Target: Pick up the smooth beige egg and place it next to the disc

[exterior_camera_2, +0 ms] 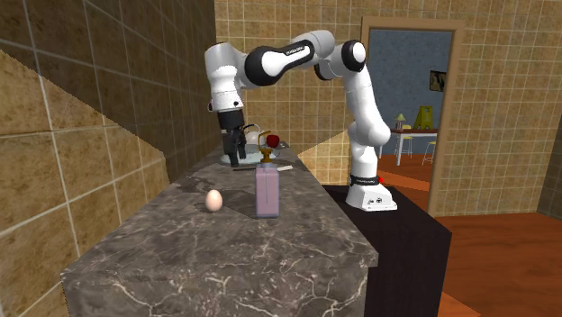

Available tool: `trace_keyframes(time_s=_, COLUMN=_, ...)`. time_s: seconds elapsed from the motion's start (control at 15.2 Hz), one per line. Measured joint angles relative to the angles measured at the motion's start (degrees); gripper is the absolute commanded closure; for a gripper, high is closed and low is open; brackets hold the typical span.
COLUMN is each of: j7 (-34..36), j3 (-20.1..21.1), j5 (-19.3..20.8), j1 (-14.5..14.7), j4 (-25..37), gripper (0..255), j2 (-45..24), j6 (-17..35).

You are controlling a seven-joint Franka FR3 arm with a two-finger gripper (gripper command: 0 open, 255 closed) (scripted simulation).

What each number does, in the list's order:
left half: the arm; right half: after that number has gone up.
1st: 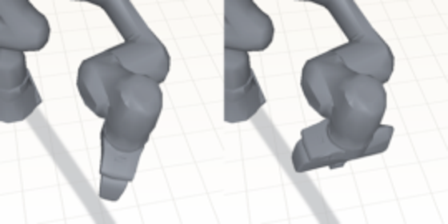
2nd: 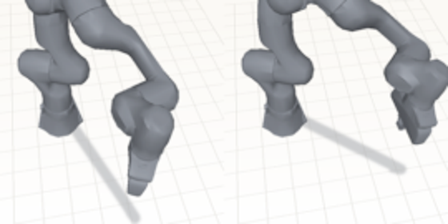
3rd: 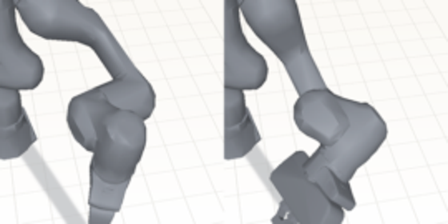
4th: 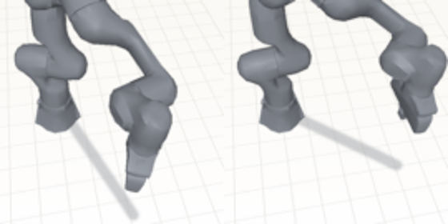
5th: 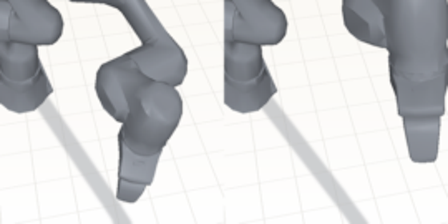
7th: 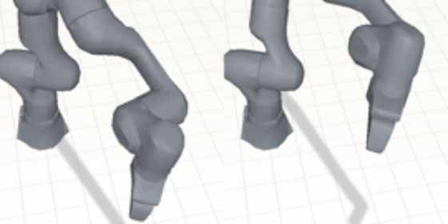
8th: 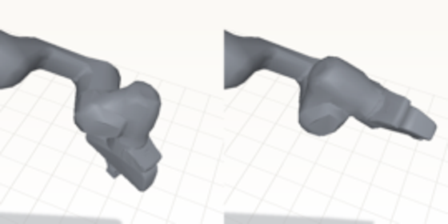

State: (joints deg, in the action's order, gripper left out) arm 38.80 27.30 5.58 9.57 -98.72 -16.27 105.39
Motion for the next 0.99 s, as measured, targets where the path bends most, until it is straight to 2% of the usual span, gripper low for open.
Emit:
trace_keyframes(time_s=0.26, j7=3.3, j3=-0.5, j5=4.1, j1=4.1, j4=10.5, gripper=0, j2=-9.7, j6=-2.4)
trace_keyframes(time_s=0.59, j7=5.8, j3=-2.1, j5=8.5, j1=10.6, j4=27.4, gripper=0, j2=-23.1, j6=-7.2)
trace_keyframes(time_s=0.99, j7=6.6, j3=-2.5, j5=9.2, j1=11.1, j4=26.1, gripper=0, j2=-25.0, j6=-4.4)
